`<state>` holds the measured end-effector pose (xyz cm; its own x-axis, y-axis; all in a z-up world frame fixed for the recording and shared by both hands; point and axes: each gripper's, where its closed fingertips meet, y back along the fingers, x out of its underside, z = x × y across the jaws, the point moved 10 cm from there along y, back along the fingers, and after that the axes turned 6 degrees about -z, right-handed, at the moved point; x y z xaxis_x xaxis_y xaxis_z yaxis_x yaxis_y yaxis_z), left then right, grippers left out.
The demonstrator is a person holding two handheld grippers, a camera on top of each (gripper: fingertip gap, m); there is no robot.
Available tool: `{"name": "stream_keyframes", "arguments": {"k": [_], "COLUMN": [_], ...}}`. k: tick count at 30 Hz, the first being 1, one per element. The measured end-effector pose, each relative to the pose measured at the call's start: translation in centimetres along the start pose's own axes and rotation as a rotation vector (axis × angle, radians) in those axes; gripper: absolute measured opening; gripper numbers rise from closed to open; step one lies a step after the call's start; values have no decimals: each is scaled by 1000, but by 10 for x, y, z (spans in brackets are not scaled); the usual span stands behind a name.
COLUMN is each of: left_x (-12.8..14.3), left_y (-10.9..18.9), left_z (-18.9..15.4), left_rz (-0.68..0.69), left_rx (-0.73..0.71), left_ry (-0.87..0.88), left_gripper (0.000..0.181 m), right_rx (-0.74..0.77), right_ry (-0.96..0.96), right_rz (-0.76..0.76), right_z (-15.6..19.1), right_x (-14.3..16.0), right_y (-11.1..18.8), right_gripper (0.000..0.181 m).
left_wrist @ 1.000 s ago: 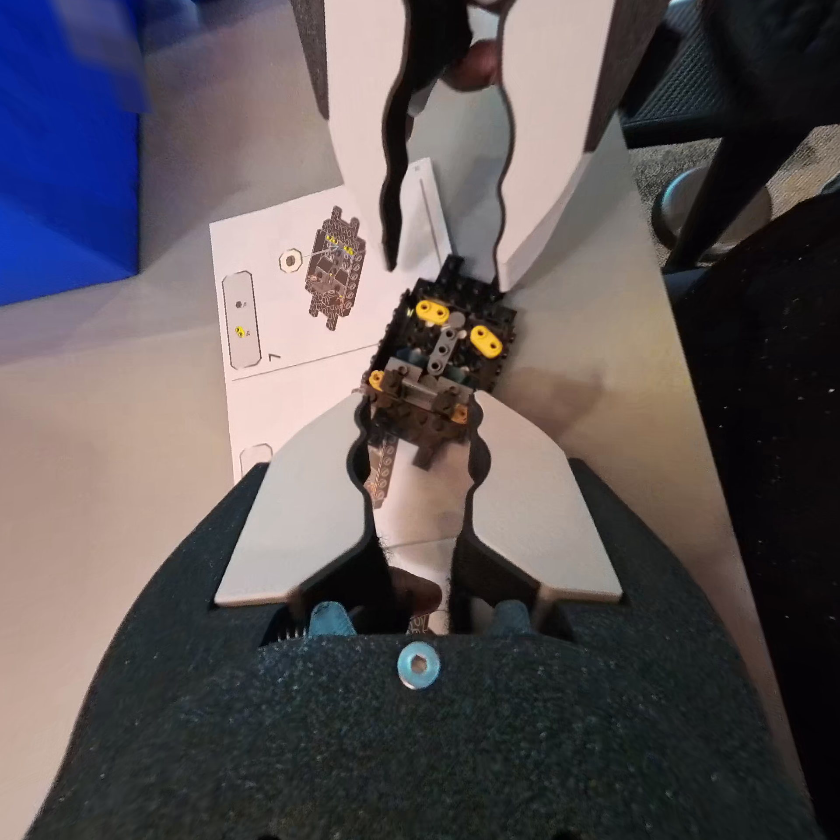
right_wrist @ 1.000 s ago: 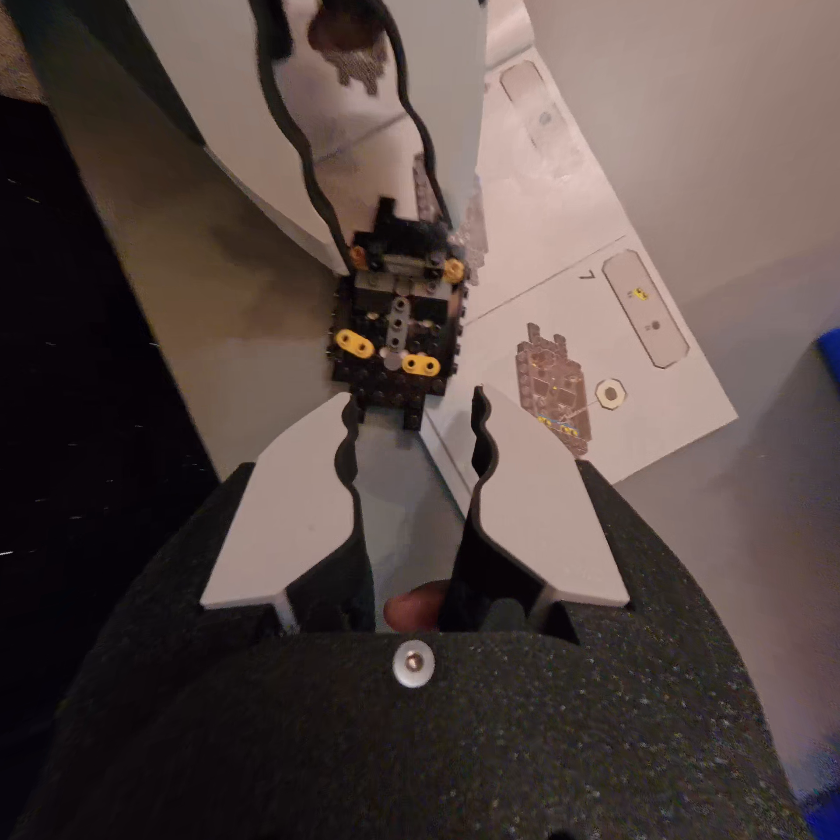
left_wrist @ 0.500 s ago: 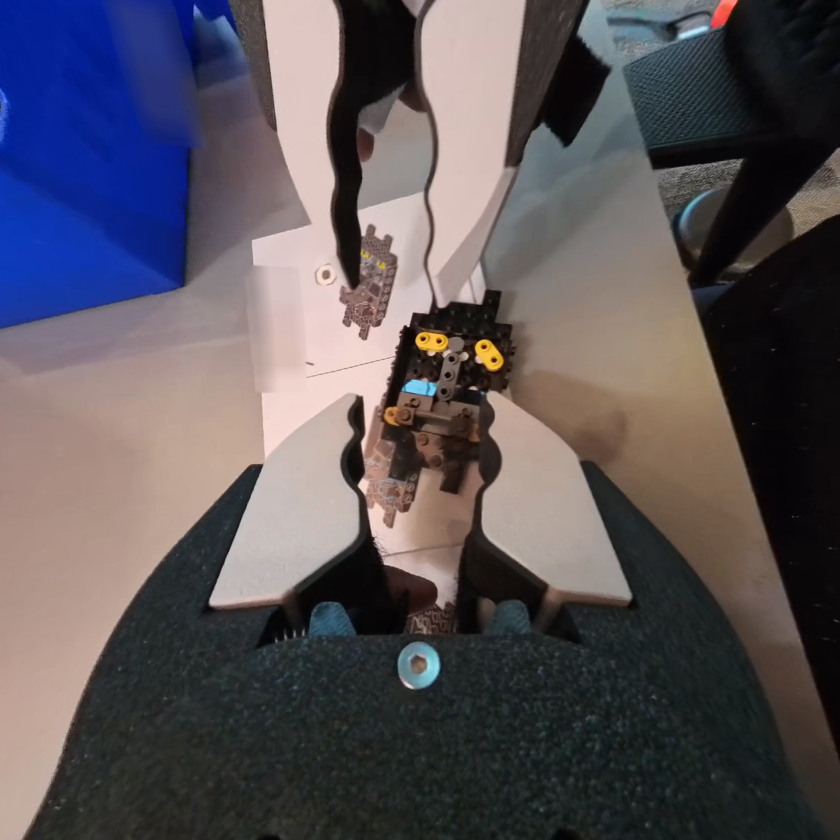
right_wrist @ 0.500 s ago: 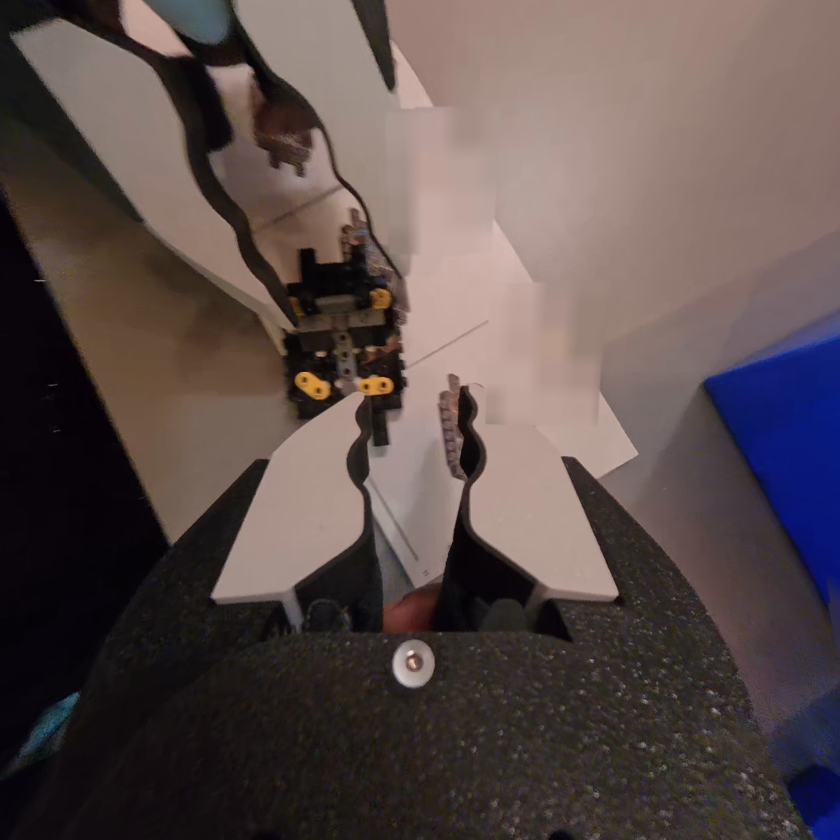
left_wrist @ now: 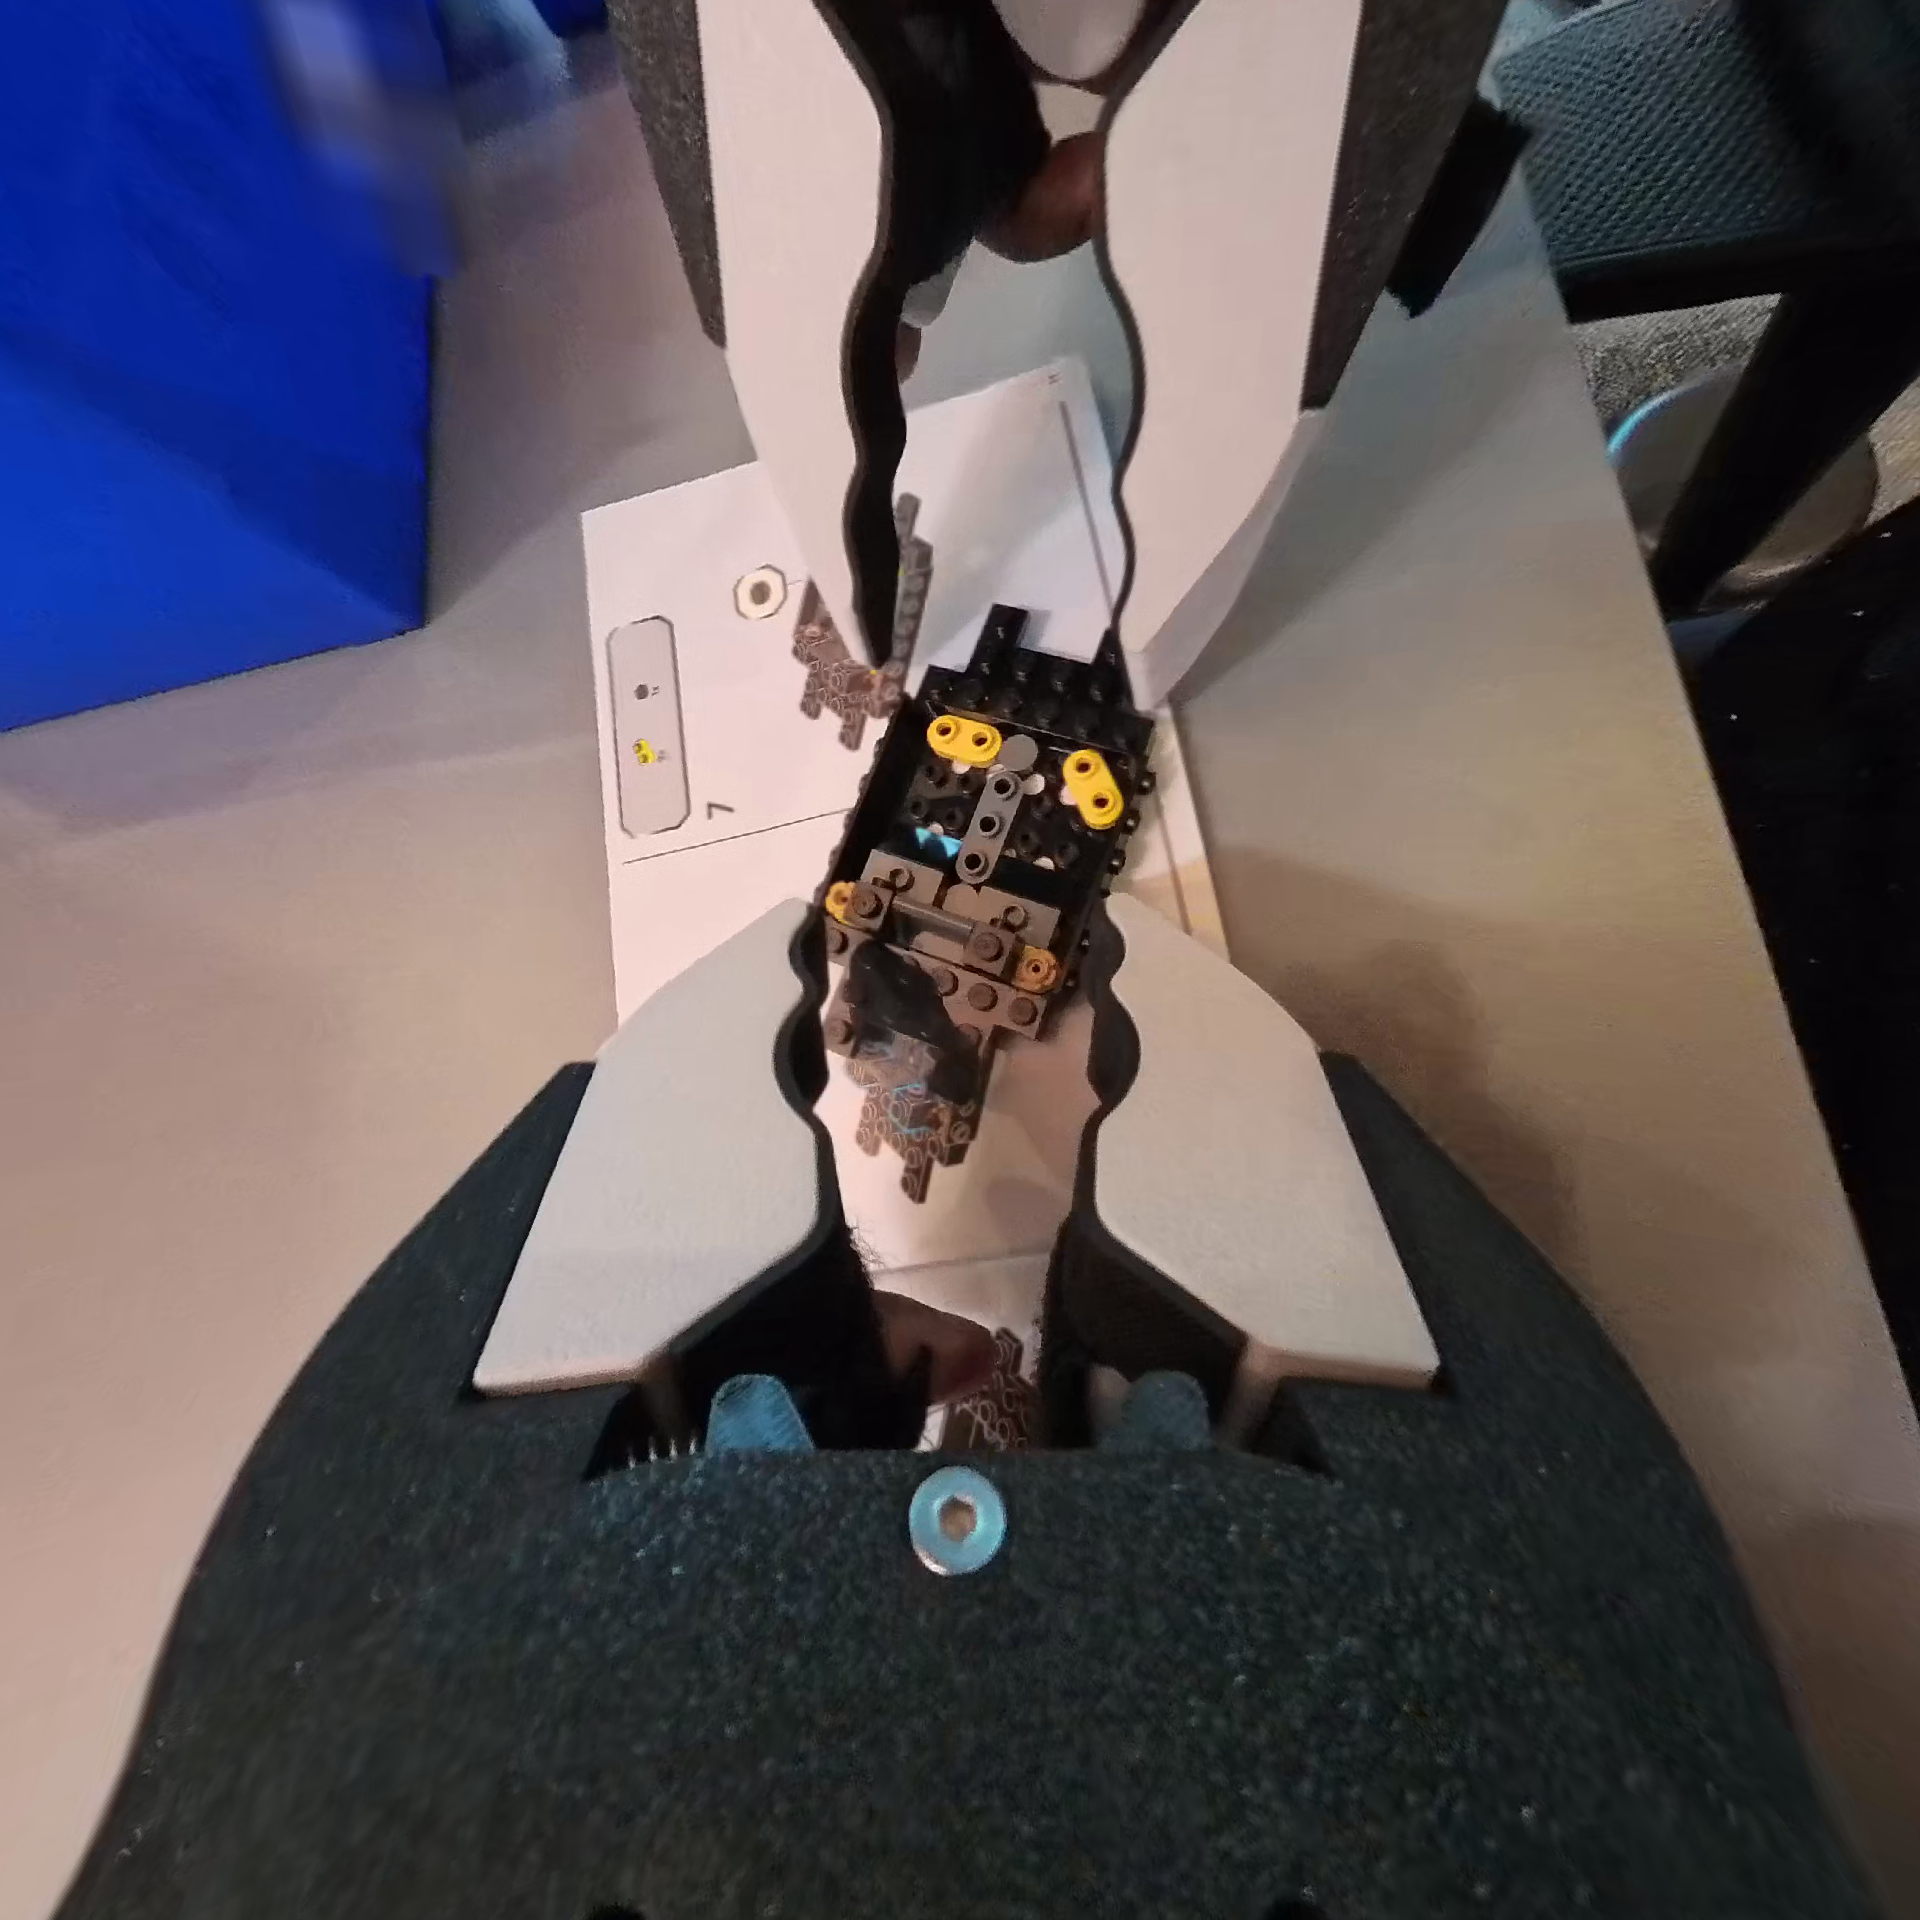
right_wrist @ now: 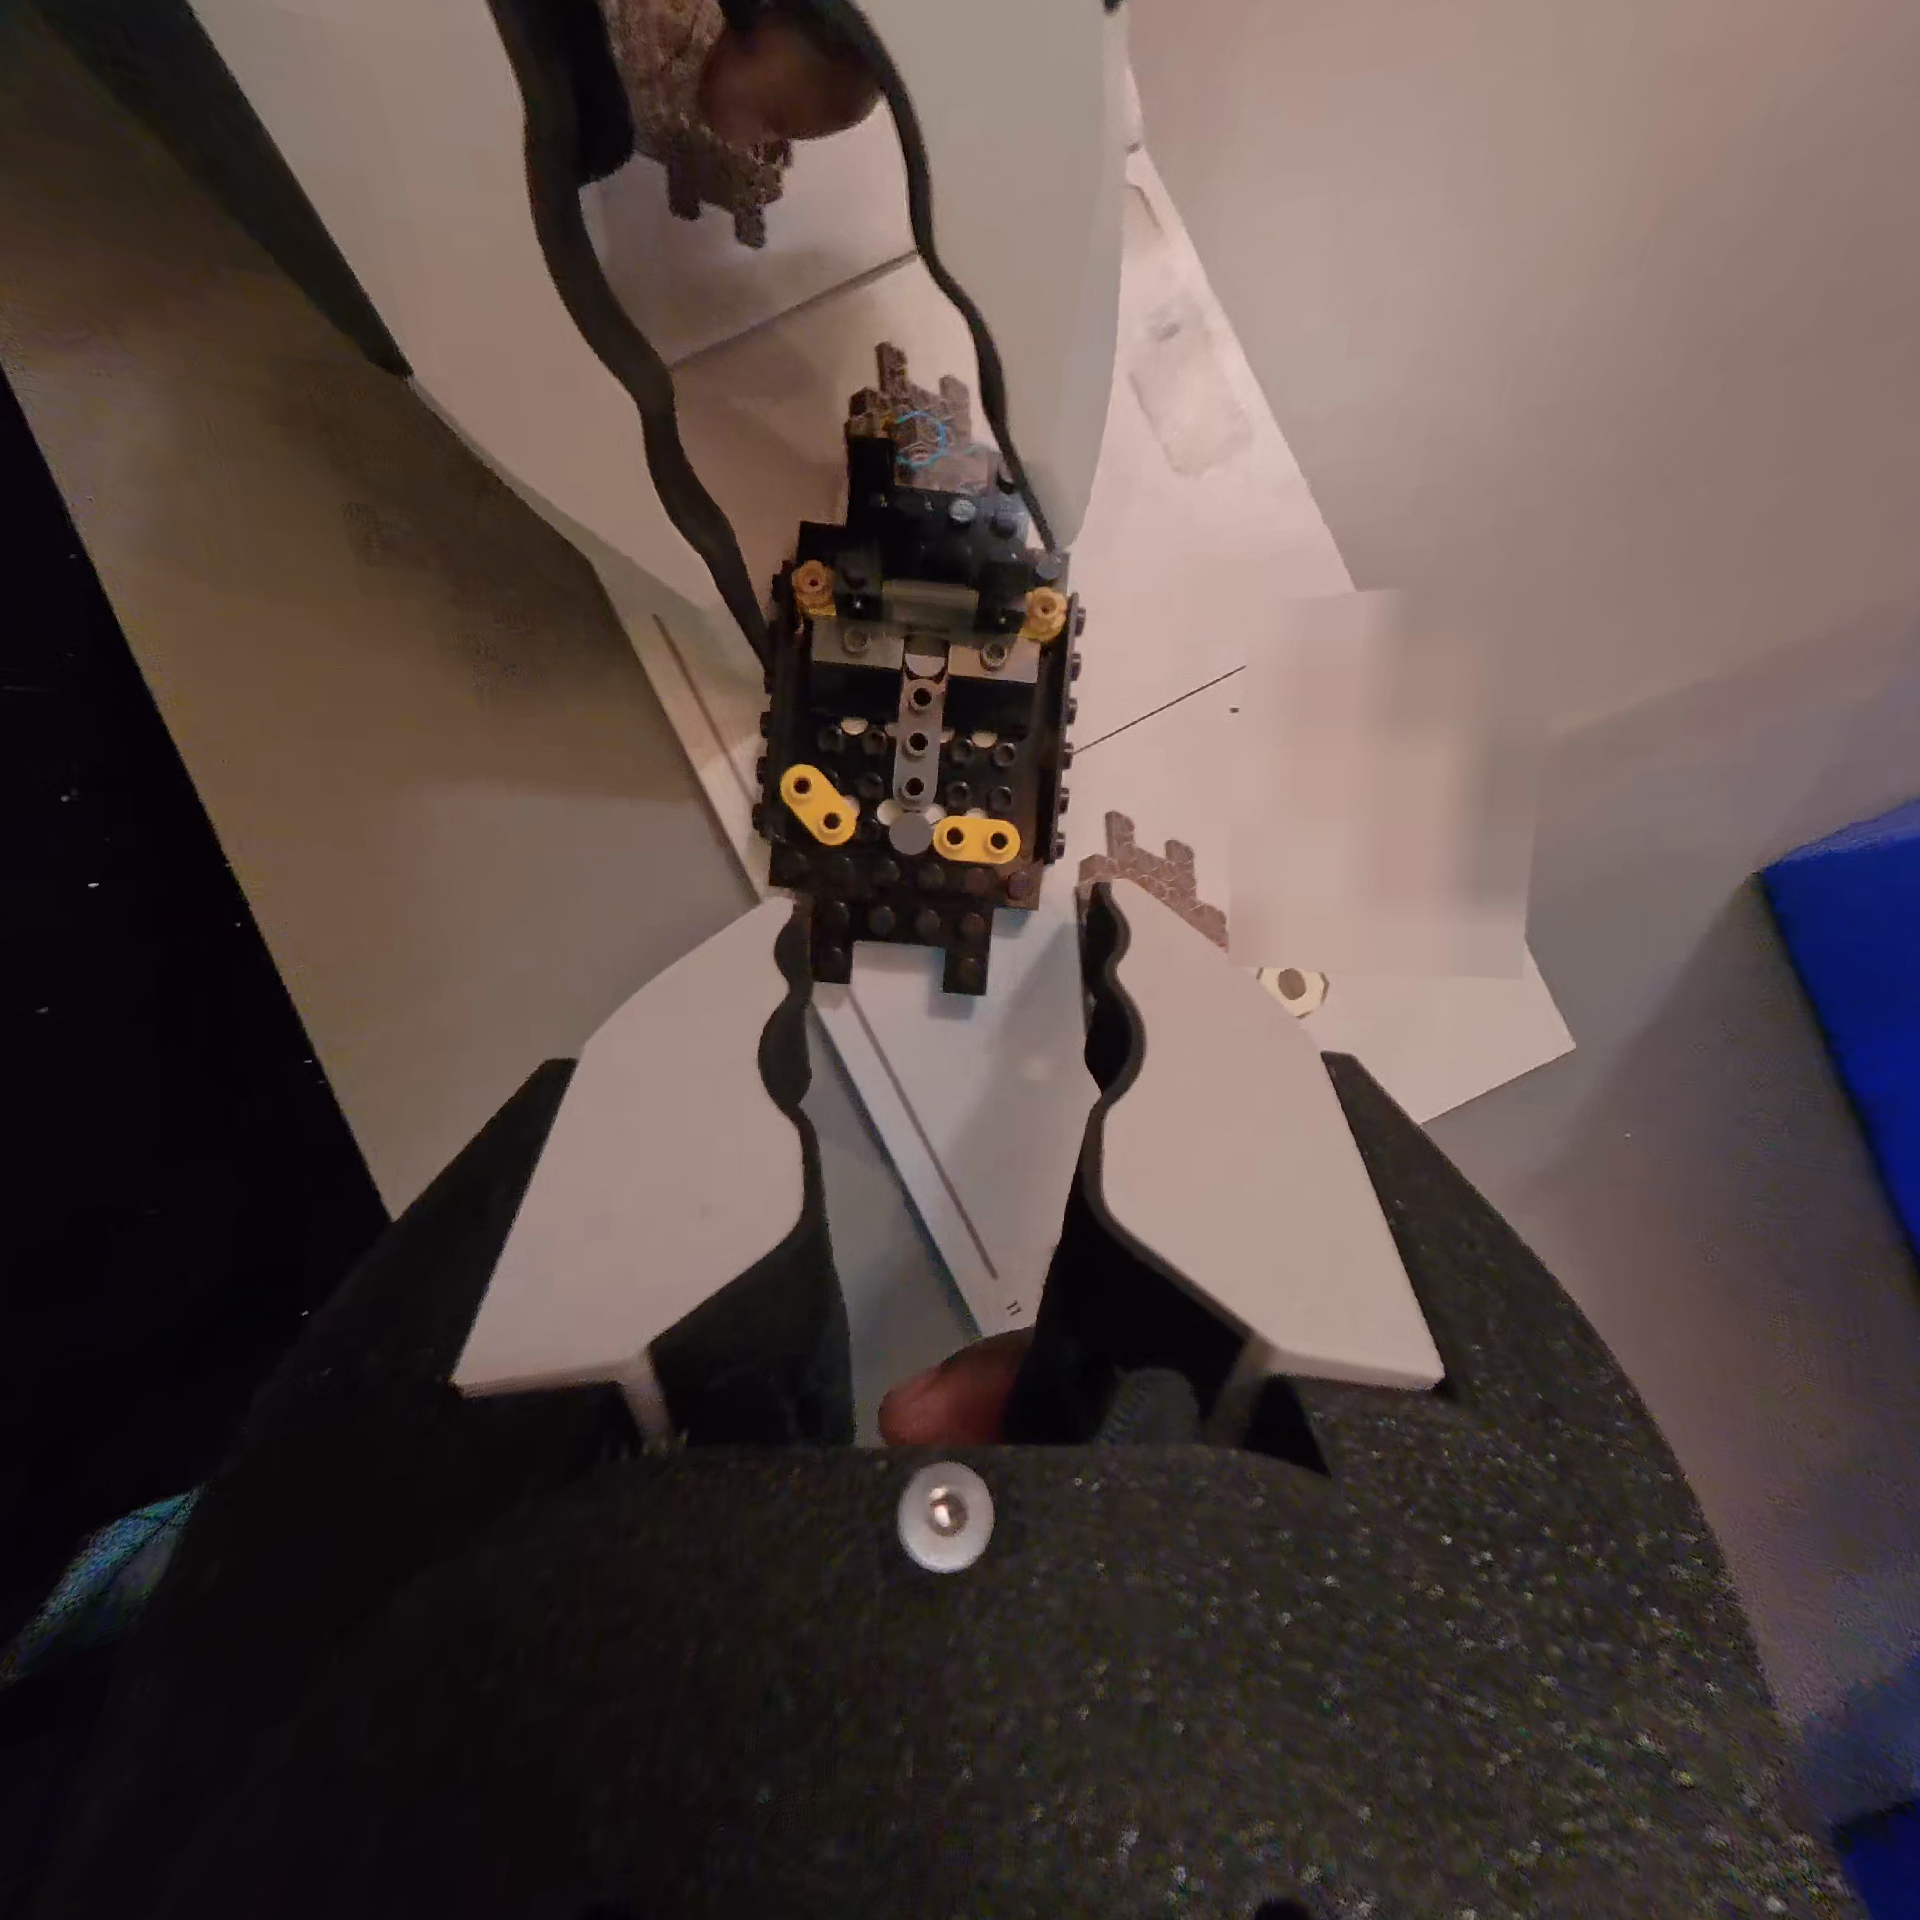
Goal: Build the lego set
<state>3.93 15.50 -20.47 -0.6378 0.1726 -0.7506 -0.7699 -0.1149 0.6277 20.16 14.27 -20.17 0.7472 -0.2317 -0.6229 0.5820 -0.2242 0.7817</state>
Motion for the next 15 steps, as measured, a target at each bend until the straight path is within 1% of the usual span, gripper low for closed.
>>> {"name": "stream_keyframes", "arguments": {"k": [7, 9, 13, 15], "left_x": [3, 4, 4, 4], "left_y": [3, 4, 9, 11], "left_z": [6, 7, 7, 8], "left_rz": [-22, -25, -36, -43], "left_rx": [-50, -54, -69, -78], "left_ry": [34, 39, 41, 40], "left_gripper": [45, 45, 45, 45], "right_rx": [43, 34, 18, 32], "right_ry": [10, 18, -13, -31], "right_rz": [-6, -4, -9, -14], "right_z": [-12, -13, -18, -21], "right_x": [-3, -4, -6, -7], "right_y": [-3, -3, 6, 13], "right_gripper": [49, 48, 47, 42]}}
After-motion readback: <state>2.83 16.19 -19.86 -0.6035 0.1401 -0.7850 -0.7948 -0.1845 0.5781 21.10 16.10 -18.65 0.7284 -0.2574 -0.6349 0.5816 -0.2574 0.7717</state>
